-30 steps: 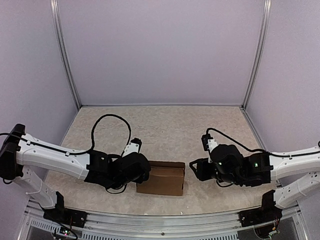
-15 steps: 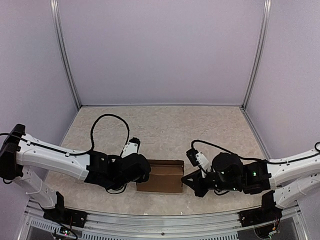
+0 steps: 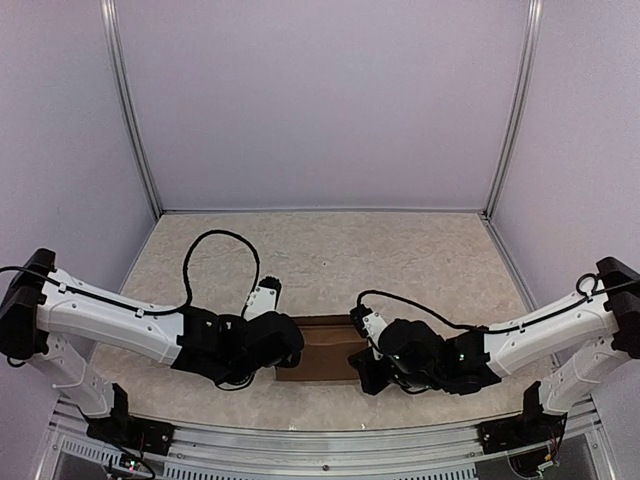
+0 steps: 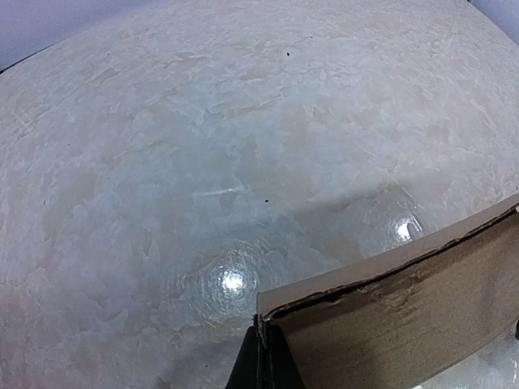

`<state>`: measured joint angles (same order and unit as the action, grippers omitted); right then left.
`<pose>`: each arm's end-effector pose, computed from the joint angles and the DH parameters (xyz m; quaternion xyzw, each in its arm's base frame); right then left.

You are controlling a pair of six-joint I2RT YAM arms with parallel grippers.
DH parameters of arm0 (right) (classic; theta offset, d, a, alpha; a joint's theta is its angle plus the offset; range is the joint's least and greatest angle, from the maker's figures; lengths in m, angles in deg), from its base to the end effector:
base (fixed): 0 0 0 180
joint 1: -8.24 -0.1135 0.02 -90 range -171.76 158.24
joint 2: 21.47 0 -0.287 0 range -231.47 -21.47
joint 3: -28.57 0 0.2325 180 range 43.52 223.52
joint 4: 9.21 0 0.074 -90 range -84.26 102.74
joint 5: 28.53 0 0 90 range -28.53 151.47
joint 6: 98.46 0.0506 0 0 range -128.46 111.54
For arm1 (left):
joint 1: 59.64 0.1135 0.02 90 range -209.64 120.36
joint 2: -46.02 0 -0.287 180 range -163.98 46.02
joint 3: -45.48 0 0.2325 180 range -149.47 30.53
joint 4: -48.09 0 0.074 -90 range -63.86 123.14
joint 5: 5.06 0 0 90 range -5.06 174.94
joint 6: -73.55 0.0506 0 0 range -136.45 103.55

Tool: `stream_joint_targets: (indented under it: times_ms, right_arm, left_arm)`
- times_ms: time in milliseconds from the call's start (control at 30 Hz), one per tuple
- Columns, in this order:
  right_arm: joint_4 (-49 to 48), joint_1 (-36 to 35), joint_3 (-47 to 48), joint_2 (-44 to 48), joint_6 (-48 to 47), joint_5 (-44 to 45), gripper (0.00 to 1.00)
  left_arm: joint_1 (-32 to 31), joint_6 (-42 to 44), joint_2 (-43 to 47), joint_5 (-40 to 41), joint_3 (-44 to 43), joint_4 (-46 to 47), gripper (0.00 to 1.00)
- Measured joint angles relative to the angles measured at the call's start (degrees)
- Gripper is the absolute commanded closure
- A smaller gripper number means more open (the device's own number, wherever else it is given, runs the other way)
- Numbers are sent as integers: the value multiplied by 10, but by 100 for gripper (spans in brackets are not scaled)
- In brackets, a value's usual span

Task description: Fold the paper box

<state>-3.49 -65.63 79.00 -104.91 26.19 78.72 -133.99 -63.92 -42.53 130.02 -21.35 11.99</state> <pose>0.0915 0.2625 0.1954 -0.2380 0.8614 0.2682 0.3596 0.1120 -0.2669 0.2215 0.1029 0.8878 -0.0446 0.4463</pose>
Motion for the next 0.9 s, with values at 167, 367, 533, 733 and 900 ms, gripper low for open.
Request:
stream_joint_targets:
  times_ms: [167, 367, 533, 733, 900]
  right_arm:
    - [-16, 0, 4, -7, 30, 55, 100]
    - [-47, 3, 2, -18, 63, 113, 100]
    - [-99, 3, -13, -40, 78, 144, 100]
    - [-156, 6, -25, -79, 89, 169, 100]
    - [-217, 12, -31, -116, 91, 193, 100]
  left_arm:
    - [-8, 6, -1, 26, 18, 26, 100]
    - [-23, 30, -1, 71, 50, 80, 100]
    - [-25, 56, -1, 92, 71, 132, 100]
    - [-30, 92, -5, 111, 76, 182, 100]
    - [-30, 125, -19, 119, 78, 228, 100]
